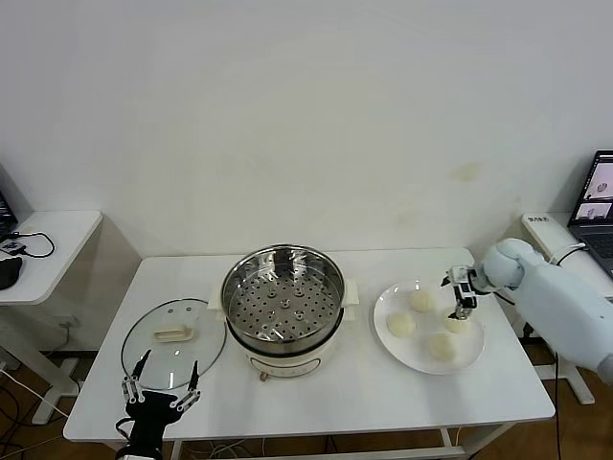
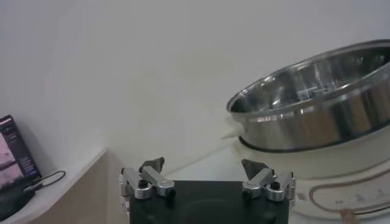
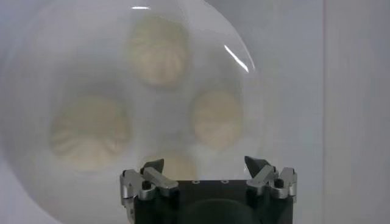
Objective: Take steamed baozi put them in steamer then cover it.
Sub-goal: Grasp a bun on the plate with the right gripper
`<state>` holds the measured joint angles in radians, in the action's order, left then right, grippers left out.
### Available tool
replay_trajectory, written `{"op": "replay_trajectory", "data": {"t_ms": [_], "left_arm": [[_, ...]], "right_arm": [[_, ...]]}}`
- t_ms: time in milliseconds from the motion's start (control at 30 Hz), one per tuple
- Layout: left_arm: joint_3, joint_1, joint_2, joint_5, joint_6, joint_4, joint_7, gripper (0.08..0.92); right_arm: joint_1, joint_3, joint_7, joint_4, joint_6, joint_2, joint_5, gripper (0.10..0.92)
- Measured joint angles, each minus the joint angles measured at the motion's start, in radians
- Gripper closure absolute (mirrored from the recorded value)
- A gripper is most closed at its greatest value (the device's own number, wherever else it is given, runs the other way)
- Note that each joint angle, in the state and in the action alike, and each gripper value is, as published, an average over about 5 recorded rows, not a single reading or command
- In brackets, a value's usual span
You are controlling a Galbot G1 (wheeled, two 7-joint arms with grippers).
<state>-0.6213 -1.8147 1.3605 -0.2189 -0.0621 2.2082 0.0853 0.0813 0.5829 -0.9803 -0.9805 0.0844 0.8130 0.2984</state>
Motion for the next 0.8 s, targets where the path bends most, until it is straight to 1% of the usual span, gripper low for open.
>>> {"op": "replay_trajectory", "data": {"t_ms": [333, 800], "left_arm": [[-0.010, -0.003, 0.002, -0.009, 0.012, -0.007, 0.001, 0.177], [-0.012, -0.003, 0.002, -0.014, 0.021, -0.015, 0.002, 0.177]], "right_arm": [[-0.030, 0.029, 0.001, 0.114, -0.013, 0.089, 0.011, 0.203], [-0.044, 0.035, 0.011, 0.211, -0.020, 0.165, 0.026, 0.203]]}}
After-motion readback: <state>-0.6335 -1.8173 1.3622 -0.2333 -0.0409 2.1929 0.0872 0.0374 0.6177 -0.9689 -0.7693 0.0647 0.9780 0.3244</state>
